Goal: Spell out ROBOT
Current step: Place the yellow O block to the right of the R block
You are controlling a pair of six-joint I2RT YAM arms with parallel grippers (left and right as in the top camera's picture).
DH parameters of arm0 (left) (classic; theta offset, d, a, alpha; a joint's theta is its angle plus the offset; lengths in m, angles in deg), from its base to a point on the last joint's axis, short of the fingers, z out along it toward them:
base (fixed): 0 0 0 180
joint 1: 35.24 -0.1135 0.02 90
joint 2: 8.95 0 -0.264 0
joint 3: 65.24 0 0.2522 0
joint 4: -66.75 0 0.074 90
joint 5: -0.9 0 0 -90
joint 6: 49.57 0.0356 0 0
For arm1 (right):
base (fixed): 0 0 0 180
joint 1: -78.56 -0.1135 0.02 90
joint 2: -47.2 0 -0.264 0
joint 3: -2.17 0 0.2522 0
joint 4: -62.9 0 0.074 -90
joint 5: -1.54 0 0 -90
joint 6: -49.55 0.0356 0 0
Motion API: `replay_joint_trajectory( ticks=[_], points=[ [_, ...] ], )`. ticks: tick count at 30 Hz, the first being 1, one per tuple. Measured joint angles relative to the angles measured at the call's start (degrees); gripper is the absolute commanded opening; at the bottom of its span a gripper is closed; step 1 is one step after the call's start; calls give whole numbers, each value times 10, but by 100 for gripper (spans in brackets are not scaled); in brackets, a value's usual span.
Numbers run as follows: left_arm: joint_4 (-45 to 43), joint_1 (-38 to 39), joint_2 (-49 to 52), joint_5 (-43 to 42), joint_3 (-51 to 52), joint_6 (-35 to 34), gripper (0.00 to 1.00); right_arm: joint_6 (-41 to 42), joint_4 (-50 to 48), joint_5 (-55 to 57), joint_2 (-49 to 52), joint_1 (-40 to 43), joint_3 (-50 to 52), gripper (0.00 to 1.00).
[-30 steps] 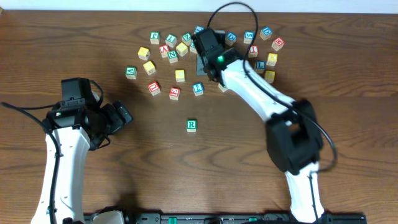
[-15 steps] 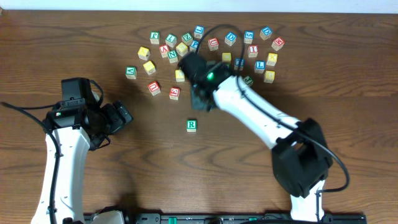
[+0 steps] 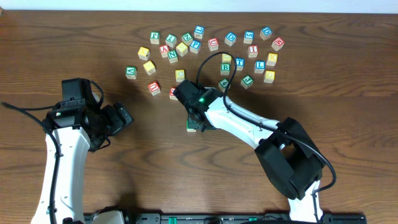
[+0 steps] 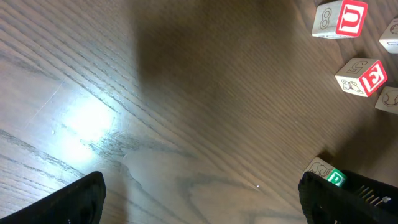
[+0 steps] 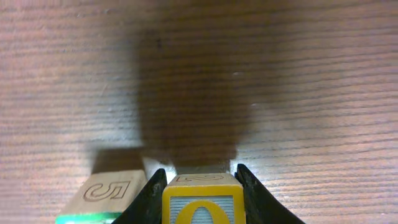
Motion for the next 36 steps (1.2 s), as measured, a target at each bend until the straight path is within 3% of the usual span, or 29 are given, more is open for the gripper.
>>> replay_joint_trajectory(
  ticks=[14, 16, 20, 25, 36],
  points=[
    [1, 0, 0, 0, 0, 0, 97, 37, -21, 35, 0, -3, 17, 37],
    [1, 0, 0, 0, 0, 0, 98, 37, -22, 36, 0, -3, 18, 36],
    [1, 0, 0, 0, 0, 0, 97, 37, -22, 36, 0, -3, 18, 27],
    [1, 0, 0, 0, 0, 0, 98, 38, -23, 36, 0, -3, 18, 26],
    [1, 0, 0, 0, 0, 0, 97, 29, -24, 24, 0, -3, 18, 41]
  ],
)
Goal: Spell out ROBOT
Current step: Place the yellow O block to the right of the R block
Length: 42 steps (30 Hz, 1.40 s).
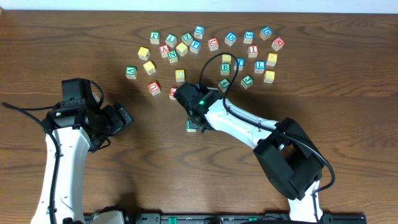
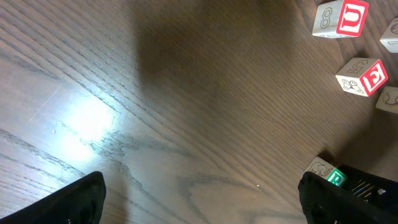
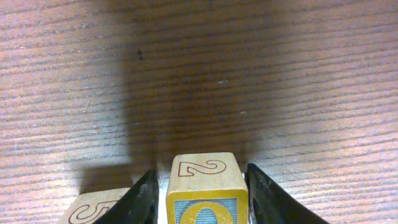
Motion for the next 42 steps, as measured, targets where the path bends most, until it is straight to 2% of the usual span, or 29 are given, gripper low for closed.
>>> replay_joint_trajectory(
  ticks=[4, 7, 10, 23, 28, 42],
  points=[
    [0, 0, 0, 0, 0, 0, 98, 0, 0, 0, 0, 0, 0, 41],
    [0, 0, 0, 0, 0, 0, 97, -7, 0, 0, 0, 0, 0, 31],
    [0, 0, 0, 0, 0, 0, 98, -16, 0, -1, 0, 0, 0, 27],
    [0, 0, 0, 0, 0, 0, 97, -45, -7, 0, 0, 0, 0, 29],
    [0, 0, 0, 0, 0, 0, 98, -55, -9, -4, 0, 2, 0, 41],
    [0, 0, 0, 0, 0, 0, 98, -80, -12, -6, 0, 2, -4, 52]
  ],
)
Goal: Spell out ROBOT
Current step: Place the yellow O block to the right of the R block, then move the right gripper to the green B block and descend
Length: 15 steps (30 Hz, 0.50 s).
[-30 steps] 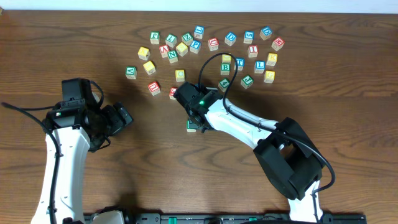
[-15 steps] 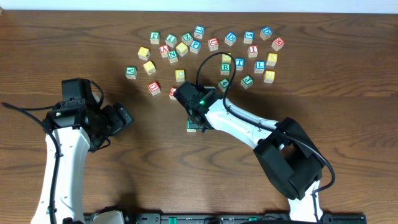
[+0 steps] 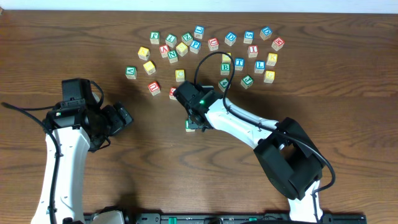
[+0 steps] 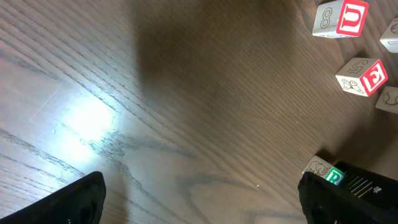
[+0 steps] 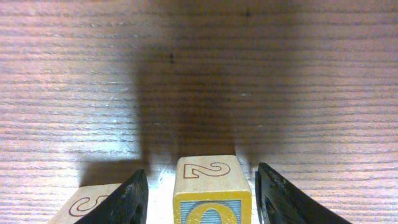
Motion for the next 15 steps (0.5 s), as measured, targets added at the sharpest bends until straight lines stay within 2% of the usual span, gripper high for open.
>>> replay_joint_trajectory(
  ticks=[15],
  points=[
    [0, 0, 0, 0, 0, 0, 98, -27, 7, 2, -1, 36, -44, 54]
  ],
)
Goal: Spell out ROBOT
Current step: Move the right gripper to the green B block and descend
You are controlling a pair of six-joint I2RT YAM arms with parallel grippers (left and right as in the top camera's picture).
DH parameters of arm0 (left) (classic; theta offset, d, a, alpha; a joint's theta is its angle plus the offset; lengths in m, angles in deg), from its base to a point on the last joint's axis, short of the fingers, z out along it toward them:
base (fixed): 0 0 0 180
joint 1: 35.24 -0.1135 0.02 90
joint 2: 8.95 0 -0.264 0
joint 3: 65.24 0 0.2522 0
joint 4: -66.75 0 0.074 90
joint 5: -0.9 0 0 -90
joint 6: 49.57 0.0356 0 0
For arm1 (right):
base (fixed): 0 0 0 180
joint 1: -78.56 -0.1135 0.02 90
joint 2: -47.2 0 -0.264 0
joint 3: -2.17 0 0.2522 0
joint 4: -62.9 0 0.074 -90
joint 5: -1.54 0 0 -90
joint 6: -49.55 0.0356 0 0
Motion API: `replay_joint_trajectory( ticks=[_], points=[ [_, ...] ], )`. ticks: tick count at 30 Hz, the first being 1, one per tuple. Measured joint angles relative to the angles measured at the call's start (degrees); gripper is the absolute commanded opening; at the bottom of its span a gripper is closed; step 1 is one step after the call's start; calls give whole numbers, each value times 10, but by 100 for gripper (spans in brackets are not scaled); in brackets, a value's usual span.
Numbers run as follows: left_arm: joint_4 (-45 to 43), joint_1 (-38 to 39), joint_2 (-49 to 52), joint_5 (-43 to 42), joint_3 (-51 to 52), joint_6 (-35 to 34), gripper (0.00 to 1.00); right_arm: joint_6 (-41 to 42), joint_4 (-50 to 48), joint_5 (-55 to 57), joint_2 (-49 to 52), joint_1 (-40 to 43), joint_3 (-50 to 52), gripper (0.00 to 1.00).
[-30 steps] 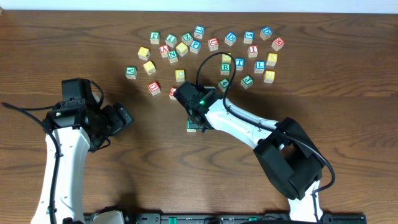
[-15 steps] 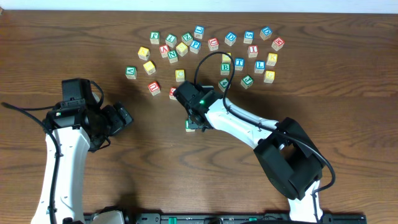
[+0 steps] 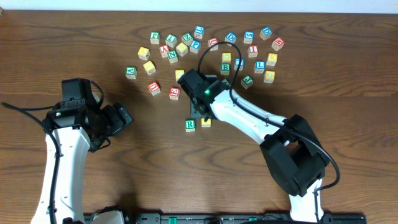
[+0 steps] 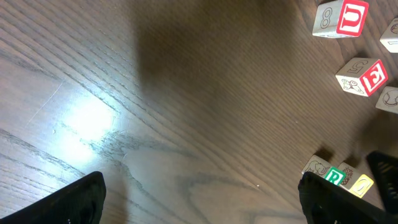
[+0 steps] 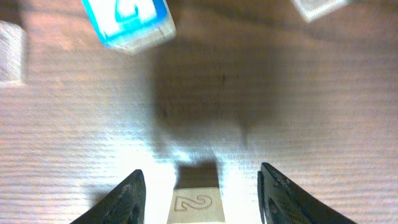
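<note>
A green R block (image 3: pixel 190 125) stands on the table with a yellow O block (image 3: pixel 206 122) touching its right side. Both show at the lower right of the left wrist view, the R block (image 4: pixel 334 177) and the O block (image 4: pixel 360 184). My right gripper (image 3: pixel 202 111) hangs open just behind the O block. In its wrist view the O block's side marked 2 (image 5: pixel 196 205) lies low between the spread fingers, and the right gripper (image 5: pixel 202 196) holds nothing. My left gripper (image 3: pixel 118 119) waits open to the left, and the left gripper (image 4: pixel 199 205) is empty.
Several loose letter blocks (image 3: pixel 211 50) are scattered across the back of the table, behind my right wrist. A blue block (image 5: pixel 127 18) lies ahead of the right fingers. A red U block (image 4: pixel 345 17) and a red K block (image 4: pixel 364 78) sit right of my left gripper.
My right gripper was low with its open fingers on either side of the O block. It now sits higher and farther back toward the pile. The O block stays beside the R block.
My right gripper was shut on the O block, set down right of the R block. Its fingers then parted a little, later wider, with the block left standing. Now the gripper is clear of it. The left arm has kept still throughout.
</note>
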Motion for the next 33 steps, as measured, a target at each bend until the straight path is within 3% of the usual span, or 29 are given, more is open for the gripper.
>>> replay_joint_trajectory(
  ticks=[7, 13, 21, 33],
  points=[
    [0, 0, 0, 0, 0, 0, 97, -30, -2, 5, -18, 40, -54, 55],
    [0, 0, 0, 0, 0, 0, 98, -67, -60, 35, -28, 106, -68, 80],
    [0, 0, 0, 0, 0, 0, 98, -80, -107, 42, -28, 176, -69, 98],
    [-2, 0, 0, 0, 0, 0, 98, -84, -166, 4, -26, 164, -69, 99]
  ],
)
